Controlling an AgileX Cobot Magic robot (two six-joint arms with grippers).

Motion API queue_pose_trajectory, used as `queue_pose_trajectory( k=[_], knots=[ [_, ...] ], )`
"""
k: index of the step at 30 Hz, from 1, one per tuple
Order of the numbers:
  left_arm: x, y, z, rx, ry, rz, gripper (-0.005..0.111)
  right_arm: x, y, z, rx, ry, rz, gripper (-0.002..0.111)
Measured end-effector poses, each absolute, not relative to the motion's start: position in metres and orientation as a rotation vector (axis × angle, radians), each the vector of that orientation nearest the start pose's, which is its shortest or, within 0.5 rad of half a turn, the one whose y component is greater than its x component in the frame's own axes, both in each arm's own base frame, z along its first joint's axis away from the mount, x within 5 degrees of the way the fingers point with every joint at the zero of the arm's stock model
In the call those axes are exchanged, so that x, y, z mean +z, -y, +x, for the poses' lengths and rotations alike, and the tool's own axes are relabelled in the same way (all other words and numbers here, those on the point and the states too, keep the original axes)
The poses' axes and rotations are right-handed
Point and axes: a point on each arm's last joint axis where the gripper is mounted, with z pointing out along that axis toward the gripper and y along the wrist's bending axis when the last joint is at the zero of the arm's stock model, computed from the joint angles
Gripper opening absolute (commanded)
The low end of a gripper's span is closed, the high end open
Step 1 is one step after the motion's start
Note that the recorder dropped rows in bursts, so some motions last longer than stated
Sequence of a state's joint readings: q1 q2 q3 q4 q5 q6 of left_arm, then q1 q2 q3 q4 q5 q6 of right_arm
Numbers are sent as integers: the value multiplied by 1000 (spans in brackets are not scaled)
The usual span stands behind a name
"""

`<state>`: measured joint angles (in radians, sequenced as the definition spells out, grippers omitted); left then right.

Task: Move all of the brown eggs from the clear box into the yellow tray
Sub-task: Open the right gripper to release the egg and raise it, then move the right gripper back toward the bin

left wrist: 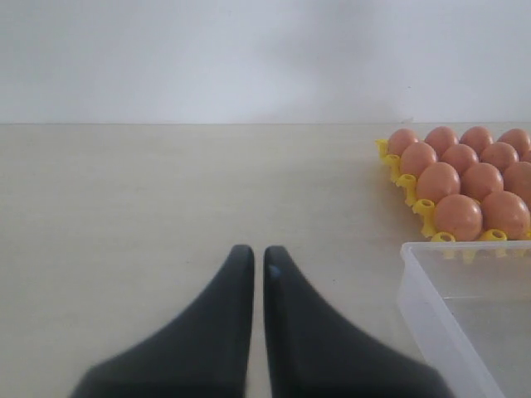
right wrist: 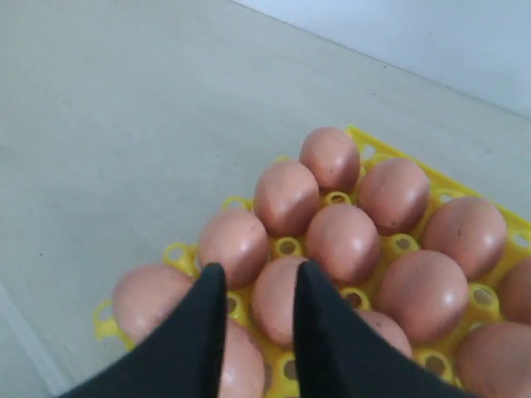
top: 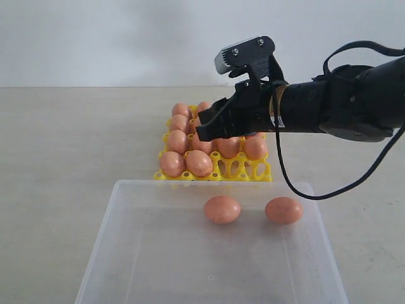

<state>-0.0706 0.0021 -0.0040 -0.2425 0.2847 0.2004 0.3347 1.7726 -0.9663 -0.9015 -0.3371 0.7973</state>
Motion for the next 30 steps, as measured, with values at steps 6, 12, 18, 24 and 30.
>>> queue_pose_trajectory(
  k=[6, 12, 18, 24, 30],
  knots=[
    [189, 10, 54, -134, -1758, 83, 4, 194, -132, 346, 259, -2126, -543, 0],
    [189, 10, 54, -134, -1758, 83, 4, 199, -128, 341, 123, -2154, -600, 0],
    [189, 10, 54, -134, -1758, 83, 4, 279, -173, 280, -143, -1778, -1086, 0],
    [189, 10, 54, -134, -1758, 83, 4, 346, -103, 248, -473, -1844, -720, 0],
    [189, 10, 54, -134, -1758, 83, 4, 389, -13, 260, -139, -1549, 425, 0]
  ],
)
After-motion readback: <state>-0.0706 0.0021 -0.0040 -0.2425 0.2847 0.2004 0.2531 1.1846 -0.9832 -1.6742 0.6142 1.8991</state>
